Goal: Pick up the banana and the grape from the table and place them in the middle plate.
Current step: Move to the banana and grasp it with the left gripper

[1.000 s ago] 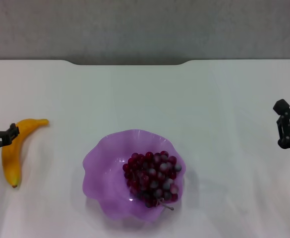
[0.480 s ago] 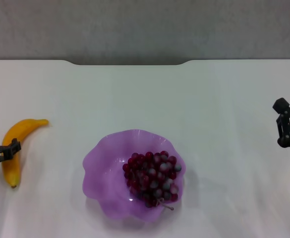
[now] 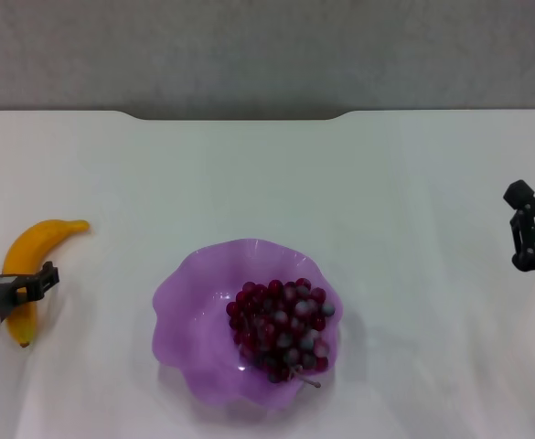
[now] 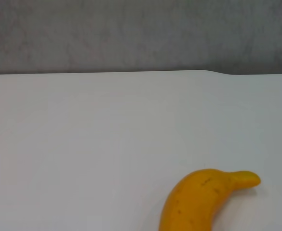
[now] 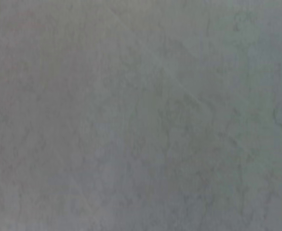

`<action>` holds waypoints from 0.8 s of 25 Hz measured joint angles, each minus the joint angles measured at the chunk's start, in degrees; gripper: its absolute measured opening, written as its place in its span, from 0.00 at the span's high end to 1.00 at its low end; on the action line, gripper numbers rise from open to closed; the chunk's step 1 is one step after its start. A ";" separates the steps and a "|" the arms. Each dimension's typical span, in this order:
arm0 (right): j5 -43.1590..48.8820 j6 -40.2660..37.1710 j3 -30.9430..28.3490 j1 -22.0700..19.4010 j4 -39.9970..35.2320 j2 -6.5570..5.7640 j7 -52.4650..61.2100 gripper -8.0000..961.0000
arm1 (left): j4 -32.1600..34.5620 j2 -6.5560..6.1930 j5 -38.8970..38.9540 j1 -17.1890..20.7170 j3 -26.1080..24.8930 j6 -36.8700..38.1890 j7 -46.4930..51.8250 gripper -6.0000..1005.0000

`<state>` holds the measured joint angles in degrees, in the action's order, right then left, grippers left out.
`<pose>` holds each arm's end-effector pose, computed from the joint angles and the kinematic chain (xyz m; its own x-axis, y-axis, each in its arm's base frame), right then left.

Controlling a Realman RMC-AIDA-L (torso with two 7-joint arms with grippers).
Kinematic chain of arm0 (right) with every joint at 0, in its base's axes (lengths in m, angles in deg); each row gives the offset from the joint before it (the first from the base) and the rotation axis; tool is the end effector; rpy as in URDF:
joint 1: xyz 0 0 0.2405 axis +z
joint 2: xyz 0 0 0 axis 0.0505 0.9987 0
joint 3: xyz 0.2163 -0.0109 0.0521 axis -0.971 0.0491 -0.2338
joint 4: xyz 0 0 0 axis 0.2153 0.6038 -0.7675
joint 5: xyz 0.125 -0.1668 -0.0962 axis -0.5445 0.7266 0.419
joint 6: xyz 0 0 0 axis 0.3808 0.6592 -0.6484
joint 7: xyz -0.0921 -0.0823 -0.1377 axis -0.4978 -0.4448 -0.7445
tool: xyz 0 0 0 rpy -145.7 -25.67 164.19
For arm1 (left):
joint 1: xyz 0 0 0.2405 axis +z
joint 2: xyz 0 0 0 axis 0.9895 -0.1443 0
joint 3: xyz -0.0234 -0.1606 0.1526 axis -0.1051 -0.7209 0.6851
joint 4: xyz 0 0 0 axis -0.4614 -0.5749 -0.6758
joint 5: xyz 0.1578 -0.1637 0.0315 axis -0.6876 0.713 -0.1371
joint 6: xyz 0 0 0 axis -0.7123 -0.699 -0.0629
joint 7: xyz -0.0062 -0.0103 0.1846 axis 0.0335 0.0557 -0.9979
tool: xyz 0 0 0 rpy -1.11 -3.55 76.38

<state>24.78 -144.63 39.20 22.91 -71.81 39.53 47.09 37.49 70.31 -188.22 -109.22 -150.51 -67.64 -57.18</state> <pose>0.2991 0.3405 -0.0028 0.7317 0.1085 -0.6729 -0.5786 -0.4229 -0.6974 -0.3873 0.4013 -0.0308 0.5755 0.5508 0.6045 0.6890 0.0716 -0.7212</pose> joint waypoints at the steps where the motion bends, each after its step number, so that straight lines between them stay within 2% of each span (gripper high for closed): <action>1: 0.01 -0.01 0.00 0.03 -0.06 0.00 0.00 0.99 | 0.03 0.00 0.00 0.00 0.00 0.00 0.05 0.12; 20: 0.09 -0.40 0.00 0.02 -0.14 0.00 0.00 0.99 | 0.64 0.00 -0.05 0.48 0.88 0.00 0.18 0.16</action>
<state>24.87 -145.03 39.19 22.93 -71.95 39.53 47.09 38.12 70.31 -188.27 -108.73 -149.63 -67.64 -57.00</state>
